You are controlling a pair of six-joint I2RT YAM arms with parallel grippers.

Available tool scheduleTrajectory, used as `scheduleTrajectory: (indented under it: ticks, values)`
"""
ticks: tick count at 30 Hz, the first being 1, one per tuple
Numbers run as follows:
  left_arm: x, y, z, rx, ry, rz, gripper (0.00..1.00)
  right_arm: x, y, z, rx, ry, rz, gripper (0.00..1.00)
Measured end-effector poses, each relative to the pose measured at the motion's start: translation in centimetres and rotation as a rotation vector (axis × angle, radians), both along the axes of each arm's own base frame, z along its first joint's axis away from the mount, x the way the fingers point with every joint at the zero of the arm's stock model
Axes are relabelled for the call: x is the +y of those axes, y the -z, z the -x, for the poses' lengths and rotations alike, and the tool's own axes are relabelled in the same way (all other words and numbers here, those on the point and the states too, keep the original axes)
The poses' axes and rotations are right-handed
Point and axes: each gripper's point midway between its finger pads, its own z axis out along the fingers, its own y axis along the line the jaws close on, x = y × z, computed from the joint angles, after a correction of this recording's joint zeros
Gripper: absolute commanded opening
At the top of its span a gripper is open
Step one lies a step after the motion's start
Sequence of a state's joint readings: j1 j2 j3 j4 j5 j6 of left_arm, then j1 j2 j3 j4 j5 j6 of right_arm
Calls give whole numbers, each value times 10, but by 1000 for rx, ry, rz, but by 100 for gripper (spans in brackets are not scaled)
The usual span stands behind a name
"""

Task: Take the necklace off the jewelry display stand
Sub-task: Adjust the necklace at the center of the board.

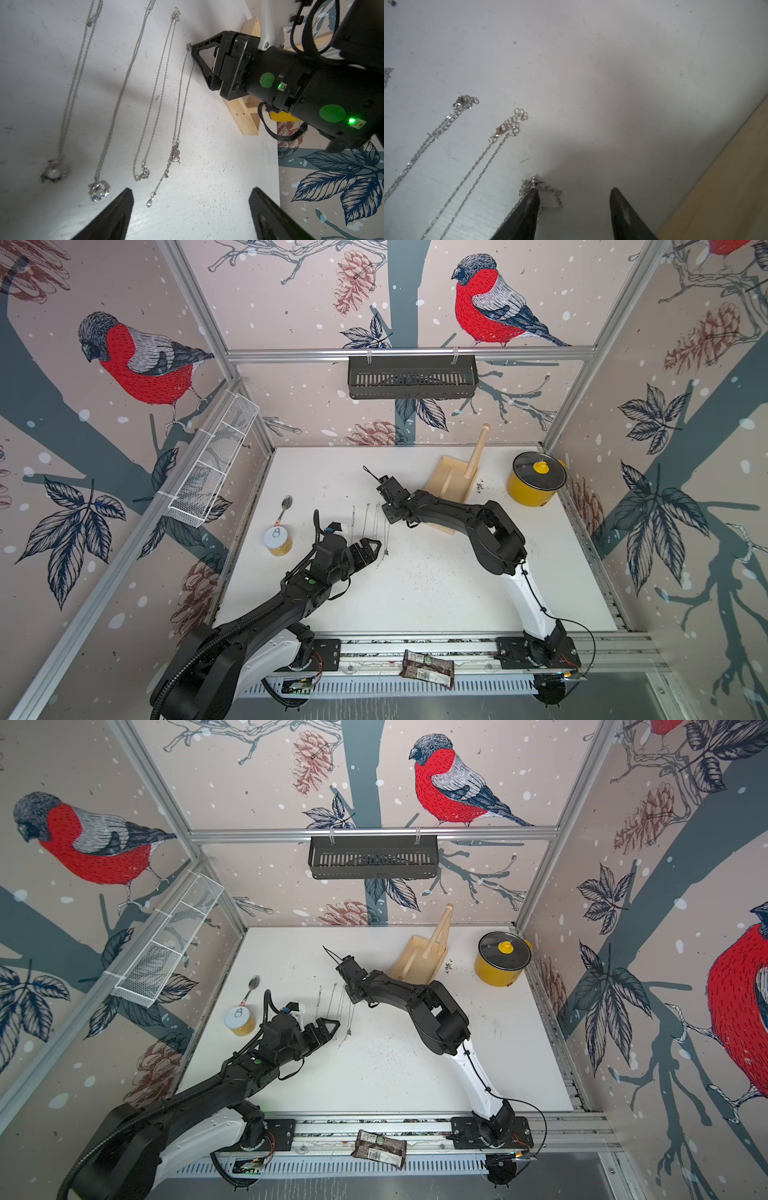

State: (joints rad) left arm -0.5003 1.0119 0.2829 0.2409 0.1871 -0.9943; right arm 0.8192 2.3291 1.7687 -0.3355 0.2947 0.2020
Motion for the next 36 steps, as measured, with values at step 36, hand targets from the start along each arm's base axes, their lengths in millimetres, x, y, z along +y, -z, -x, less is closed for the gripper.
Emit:
scheduleTrajectory:
  ticks: [36]
  values:
    - [0, 0, 1, 3, 0, -2, 88, 8, 0, -33, -16, 36, -41, 58]
